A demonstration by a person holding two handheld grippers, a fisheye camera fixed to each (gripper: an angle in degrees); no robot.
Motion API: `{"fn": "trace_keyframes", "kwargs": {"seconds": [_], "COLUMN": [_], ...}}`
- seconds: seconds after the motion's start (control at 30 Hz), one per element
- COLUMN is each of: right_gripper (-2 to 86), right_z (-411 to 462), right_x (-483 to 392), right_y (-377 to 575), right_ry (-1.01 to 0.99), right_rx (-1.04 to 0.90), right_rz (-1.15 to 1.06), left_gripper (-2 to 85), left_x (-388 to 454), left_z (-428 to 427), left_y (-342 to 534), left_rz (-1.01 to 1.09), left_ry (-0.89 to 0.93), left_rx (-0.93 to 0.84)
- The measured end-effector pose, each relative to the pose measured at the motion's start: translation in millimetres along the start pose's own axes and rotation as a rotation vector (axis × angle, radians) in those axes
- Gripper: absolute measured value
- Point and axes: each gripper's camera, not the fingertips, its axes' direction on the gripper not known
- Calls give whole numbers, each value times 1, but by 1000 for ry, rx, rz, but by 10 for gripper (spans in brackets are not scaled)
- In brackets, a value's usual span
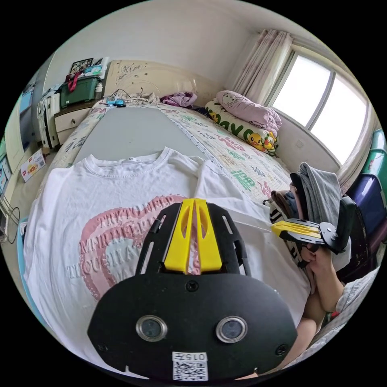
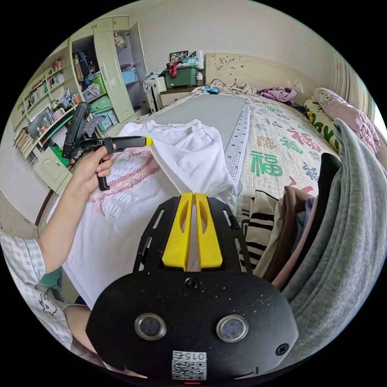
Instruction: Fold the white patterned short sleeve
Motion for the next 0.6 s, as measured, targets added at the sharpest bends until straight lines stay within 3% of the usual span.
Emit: {"fn": "trace_keyframes", "kwargs": {"seconds": [0.3,0.6], "right_gripper": [-5,7], "right_z": [30,27], "right_x": [4,41], "right_y": [-7,-20], "right_ry": [-79,-281], "right_rx": [-75,-34], "right_rz": [-71,-41], "left_gripper": [-7,-5], "left_x": [14,1], "left_z": [-22,-49], "left_y": [2,-2], "left_rz": [51,15], "left_ry": [-127,-68], "left_rx": [-15,38]}}
